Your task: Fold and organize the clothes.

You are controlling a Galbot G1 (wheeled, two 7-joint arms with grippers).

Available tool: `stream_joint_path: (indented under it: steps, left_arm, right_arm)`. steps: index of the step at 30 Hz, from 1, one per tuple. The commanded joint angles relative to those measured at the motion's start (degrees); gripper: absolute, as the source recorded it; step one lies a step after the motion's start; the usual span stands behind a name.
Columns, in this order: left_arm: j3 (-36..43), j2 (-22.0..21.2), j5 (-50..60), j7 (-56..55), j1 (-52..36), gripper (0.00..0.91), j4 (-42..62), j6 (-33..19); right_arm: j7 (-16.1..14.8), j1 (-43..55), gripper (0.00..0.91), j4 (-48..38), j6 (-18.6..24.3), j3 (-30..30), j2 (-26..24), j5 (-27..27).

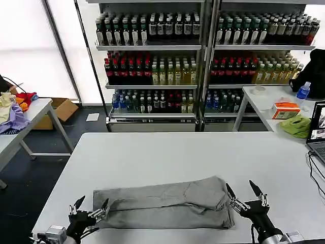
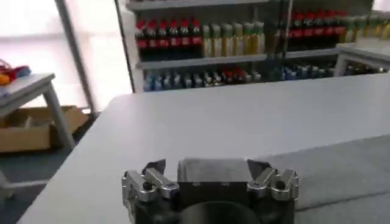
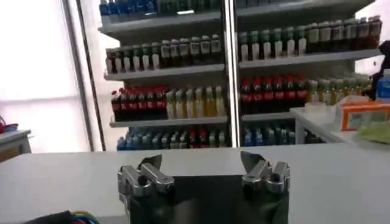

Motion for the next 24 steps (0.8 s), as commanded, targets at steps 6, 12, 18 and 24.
stream_joint_path:
  steps: [6, 12, 18, 24]
  left_arm:
    - [4.7, -4.9, 1.8, -6.9, -1.2, 0.453, 4.9, -0.8]
    - [4.8, -5.4, 1.8, -7.2, -1.2, 0.081, 6.6, -0.6]
    - [5.4, -5.9, 0.8, -7.1, -1.1, 0.030, 6.3, -0.7]
    - [6.0, -6.3, -0.2, -7.1, -1.4, 0.030, 6.6, -1.8]
  right_arm:
    - [-0.2, -0.7, 0.907, -0.5, 2.0, 0.3, 0.2, 2.5]
    - [-0.2, -0.6, 0.907, -0.4, 1.9, 0.1, 0.3, 2.5]
    - [-0.1, -0.5, 0.907, -0.2, 1.6, -0.1, 0.4, 2.8]
    - [0.0, -0.4, 0.907, 0.3, 1.3, 0.0, 0.4, 3.4]
